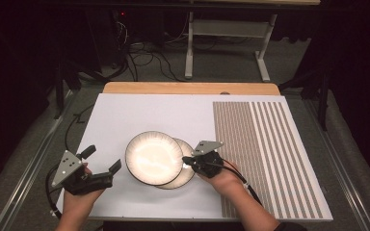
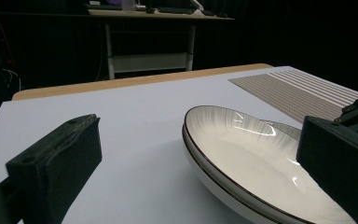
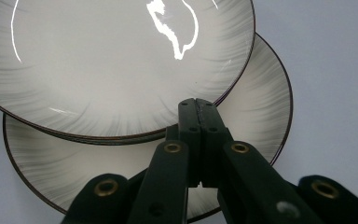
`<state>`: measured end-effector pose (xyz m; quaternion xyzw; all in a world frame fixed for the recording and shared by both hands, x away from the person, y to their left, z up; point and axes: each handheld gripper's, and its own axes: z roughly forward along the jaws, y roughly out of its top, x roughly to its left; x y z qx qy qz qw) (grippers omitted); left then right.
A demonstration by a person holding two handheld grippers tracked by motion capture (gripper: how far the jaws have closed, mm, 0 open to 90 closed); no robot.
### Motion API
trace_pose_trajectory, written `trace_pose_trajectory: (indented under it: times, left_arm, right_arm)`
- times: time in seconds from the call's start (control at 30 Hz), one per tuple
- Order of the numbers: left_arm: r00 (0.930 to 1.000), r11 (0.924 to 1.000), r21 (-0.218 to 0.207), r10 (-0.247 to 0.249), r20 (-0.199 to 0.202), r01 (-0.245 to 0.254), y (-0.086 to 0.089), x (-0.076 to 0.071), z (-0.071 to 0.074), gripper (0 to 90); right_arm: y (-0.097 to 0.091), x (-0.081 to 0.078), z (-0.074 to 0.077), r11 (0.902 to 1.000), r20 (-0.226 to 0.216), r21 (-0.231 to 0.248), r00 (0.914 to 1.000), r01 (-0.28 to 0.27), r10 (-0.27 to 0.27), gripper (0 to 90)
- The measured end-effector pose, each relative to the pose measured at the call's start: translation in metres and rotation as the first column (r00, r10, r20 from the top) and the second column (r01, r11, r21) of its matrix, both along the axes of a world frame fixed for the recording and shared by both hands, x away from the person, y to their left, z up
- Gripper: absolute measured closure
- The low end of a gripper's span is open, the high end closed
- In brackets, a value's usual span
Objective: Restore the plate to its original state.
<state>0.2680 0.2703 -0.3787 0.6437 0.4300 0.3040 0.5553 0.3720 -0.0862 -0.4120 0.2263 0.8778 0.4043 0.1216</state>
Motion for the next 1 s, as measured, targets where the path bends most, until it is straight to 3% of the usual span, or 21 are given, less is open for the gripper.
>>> trace_pose_trajectory:
  times: [1.0]
  left_arm:
    - [1.0000, 1.0000, 0.003, 0.003, -0.003, -0.003, 0.001, 0.000, 0.000, 0.4]
  right_arm:
    - [-0.010, -0.001, 0.004, 0.9997, 0.006, -0.012, 0.9998, 0.021, -0.021, 90.0]
